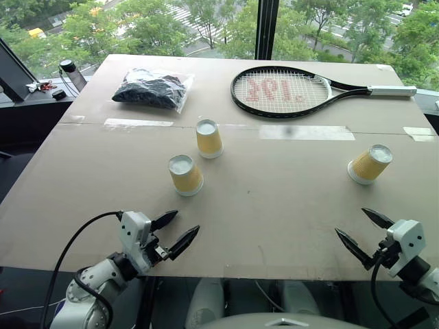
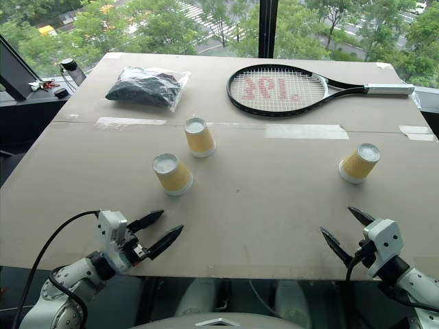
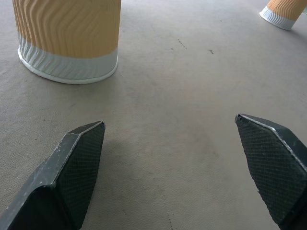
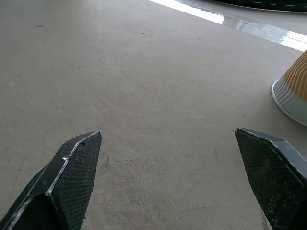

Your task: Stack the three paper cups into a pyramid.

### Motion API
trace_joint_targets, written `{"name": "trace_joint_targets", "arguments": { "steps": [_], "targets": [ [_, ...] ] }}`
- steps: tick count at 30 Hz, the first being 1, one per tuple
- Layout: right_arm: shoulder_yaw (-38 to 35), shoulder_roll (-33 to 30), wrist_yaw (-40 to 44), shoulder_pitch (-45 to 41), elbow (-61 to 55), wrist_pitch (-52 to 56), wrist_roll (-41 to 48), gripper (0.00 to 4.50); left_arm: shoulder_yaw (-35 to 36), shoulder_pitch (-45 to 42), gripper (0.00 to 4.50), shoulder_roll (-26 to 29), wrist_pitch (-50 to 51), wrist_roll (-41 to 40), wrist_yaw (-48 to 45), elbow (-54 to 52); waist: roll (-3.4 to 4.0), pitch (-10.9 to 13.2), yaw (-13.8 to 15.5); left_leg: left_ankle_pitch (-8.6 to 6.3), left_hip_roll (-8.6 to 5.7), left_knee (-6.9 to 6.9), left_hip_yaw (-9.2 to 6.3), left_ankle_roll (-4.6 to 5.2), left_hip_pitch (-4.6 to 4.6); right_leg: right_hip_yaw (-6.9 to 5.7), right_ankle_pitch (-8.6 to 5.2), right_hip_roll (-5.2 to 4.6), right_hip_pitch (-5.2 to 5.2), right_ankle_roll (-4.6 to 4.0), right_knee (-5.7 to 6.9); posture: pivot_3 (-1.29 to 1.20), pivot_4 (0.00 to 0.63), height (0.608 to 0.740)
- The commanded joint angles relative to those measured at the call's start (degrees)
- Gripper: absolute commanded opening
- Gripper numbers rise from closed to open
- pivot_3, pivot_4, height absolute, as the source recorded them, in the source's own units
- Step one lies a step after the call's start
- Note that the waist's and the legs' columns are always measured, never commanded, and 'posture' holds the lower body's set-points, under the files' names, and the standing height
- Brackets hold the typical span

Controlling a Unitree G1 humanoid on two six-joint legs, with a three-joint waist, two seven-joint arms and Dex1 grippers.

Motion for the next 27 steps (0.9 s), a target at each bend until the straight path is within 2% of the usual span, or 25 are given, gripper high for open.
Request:
{"name": "trace_joint_targets", "arguments": {
  "steps": [1, 9, 19, 23, 27],
  "targets": [
    [-0.1, 0.5, -0.1, 0.3, -1.6, -1.4, 0.1, 4.4, 1.5, 0.3, 4.5, 0.7, -1.3, -0.2, -0.8, 0.0, 0.0, 0.0, 0.0, 0.0, 0.0, 0.0, 0.0, 0.0, 0.0, 0.0, 0.0, 0.0, 0.0, 0.0, 0.0, 0.0, 0.15, 0.74],
    [2.2, 1.2, -0.3, -1.2, -2.6, -1.3, 0.2, 4.4, 2.7, -1.0, 4.5, 0.6, -1.4, -1.0, -0.7, 0.4, 0.02, -0.1, 0.0, -0.01, 0.01, 0.04, 0.0, 0.01, 0.0, -0.03, 0.0, 0.01, 0.0, 0.0, 0.0, 0.0, 0.15, 0.74],
    [8.9, 3.6, -1.2, -13.2, -3.4, 2.1, 2.5, 4.4, 6.6, -4.6, 4.5, 1.6, -1.7, -1.8, 0.6, 0.6, 0.04, -0.1, -0.1, 0.01, 0.02, 0.08, -0.02, -0.01, -0.01, -0.05, 0.01, 0.04, 0.01, 0.01, 0.05, 0.0, 0.15, 0.74],
    [11.2, 0.5, 2.7, -15.9, -7.0, 6.4, 5.8, 4.4, 10.2, -5.2, 4.5, 3.4, 1.6, -0.6, 5.1, 0.6, 0.04, -0.1, -0.1, 0.08, 0.03, 0.12, -0.06, -0.13, -0.05, -0.09, 0.01, 0.04, 0.0, 0.01, 0.06, 0.0, 0.15, 0.74],
    [9.8, -4.8, 7.6, -16.4, -10.6, 9.6, 11.4, 4.4, 12.2, -6.6, 4.5, 6.1, 2.4, -2.5, 2.8, 1.2, 0.03, -0.1, 0.1, 0.1, -0.01, 0.17, -0.09, -0.16, -0.12, -0.17, 0.02, -0.03, 0.0, 0.02, 0.02, 0.0, 0.15, 0.74]
  ]
}}
